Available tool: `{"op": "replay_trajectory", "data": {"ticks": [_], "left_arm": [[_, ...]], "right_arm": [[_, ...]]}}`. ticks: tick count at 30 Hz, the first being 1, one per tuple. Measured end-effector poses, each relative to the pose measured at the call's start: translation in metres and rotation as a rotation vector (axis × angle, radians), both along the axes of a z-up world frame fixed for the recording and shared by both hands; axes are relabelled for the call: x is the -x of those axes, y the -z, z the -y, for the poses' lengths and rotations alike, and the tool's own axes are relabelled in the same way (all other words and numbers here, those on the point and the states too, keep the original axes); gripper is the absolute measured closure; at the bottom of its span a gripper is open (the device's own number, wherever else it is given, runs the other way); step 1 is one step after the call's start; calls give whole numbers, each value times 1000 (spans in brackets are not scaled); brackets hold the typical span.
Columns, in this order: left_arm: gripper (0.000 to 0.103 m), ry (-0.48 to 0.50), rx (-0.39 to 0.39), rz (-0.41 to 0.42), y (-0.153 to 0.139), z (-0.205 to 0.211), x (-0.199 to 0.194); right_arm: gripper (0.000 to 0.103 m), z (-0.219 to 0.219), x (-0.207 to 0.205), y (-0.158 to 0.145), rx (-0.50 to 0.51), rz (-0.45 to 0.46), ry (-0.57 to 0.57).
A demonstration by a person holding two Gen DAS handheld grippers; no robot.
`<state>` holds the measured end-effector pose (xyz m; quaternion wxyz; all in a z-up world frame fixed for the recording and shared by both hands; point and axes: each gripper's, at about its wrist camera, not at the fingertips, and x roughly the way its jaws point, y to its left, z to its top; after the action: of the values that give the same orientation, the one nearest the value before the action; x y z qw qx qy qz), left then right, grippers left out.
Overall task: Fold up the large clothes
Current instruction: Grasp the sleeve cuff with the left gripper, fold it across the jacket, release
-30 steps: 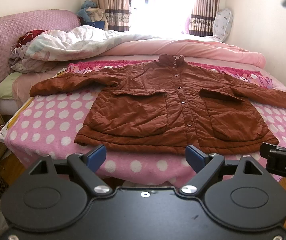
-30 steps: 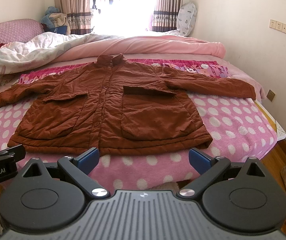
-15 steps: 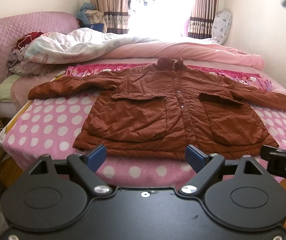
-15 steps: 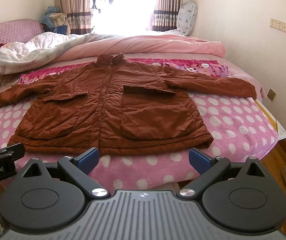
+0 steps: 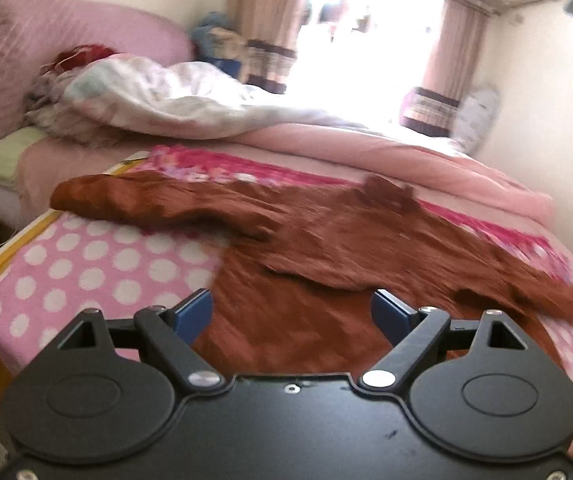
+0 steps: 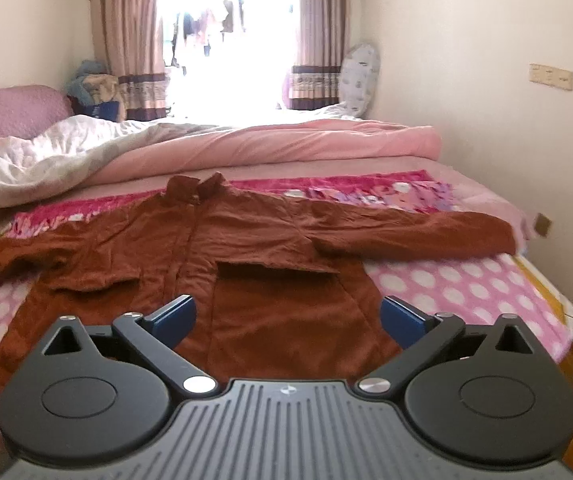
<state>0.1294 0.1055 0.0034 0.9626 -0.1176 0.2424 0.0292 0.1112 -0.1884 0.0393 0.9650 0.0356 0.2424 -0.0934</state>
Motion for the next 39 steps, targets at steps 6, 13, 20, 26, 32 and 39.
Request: {"op": "replay_trajectory", "data": {"ticks": [6,13,20,26,32,39], "left_arm": [[17,-215,156,-2,19,-104,-76],[19,-439,159,23,40,-196,-156],[21,-575,529,22,91,-287,-206],[63,-660,674,20,118,-325,-229],[93,-674,758,31,131,-339,-235],[97,-604,693,106,101,-326,-240]], "right_arm": [[0,8,-66,10,-24,1,2],[0,6,-138,17,-32,-27,-11],[0,-4,-196,33,-20,-103,9],[0,-16,-227,53,-14,-178,-1],[0,-24,-240,64,-13,-213,-12],[0,-19,-247,68,-14,-223,-9]]}}
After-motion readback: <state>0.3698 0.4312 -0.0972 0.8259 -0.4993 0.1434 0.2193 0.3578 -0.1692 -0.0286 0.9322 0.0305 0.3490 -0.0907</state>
